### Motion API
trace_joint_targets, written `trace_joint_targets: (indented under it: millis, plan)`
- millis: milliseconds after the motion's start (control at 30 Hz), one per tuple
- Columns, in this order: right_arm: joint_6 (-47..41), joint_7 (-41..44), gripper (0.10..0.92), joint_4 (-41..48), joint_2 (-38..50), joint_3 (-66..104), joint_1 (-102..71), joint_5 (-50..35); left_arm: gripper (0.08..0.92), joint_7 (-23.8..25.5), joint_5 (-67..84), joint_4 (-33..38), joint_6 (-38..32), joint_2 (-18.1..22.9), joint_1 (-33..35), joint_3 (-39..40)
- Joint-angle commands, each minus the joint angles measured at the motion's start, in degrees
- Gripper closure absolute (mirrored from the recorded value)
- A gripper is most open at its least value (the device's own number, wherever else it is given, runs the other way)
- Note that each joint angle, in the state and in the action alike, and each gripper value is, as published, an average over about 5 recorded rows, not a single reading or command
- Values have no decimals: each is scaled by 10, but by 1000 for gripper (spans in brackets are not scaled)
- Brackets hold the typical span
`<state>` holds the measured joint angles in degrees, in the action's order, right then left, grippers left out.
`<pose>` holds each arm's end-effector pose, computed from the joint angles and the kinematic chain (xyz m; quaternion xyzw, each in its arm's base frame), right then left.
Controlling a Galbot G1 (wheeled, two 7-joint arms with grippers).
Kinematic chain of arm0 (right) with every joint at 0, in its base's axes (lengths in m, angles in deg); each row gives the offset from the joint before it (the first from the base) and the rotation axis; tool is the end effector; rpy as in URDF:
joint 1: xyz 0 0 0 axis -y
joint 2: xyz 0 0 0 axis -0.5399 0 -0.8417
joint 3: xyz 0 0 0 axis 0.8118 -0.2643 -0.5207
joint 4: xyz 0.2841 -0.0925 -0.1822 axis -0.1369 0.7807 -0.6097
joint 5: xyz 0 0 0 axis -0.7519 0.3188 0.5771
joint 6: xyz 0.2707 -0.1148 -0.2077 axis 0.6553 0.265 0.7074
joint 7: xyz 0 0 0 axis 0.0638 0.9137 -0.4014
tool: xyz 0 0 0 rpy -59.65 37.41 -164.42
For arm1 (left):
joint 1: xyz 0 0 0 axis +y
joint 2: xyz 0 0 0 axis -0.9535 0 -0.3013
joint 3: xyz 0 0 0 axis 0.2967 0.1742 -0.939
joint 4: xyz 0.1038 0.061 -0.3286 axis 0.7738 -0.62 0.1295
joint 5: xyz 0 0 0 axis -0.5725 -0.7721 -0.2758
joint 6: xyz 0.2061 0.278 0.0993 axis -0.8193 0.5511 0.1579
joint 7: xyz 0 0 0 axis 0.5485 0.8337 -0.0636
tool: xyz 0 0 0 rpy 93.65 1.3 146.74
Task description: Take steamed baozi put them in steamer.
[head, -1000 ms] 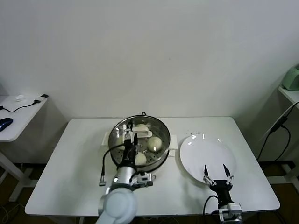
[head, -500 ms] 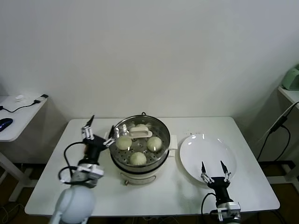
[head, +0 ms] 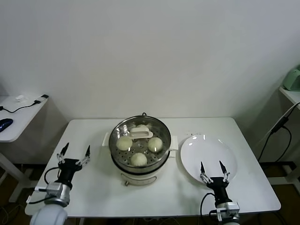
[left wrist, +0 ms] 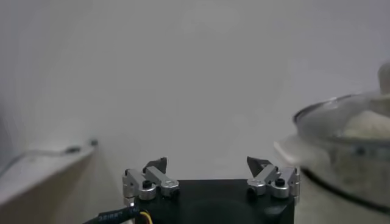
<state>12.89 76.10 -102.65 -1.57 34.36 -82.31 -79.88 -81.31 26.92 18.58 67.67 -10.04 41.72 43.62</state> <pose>0.1972 -0.0632 -0.4226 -0.0030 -0.9984 0.0384 0.0408 0.2229 0.1278 -0.3417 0.0174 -0.9940 -0.1018 0.0365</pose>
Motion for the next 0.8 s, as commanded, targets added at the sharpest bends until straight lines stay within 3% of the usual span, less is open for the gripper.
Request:
trace_joint_targets:
  millis: [33, 800]
  plan:
    - [13, -2, 203, 19, 4, -2, 6, -15, 177, 4, 109, -83, -73, -9, 29, -17]
    - [13, -4, 203, 15, 8, -16, 8, -20, 177, 18, 76, -63, -87, 8, 67, -12]
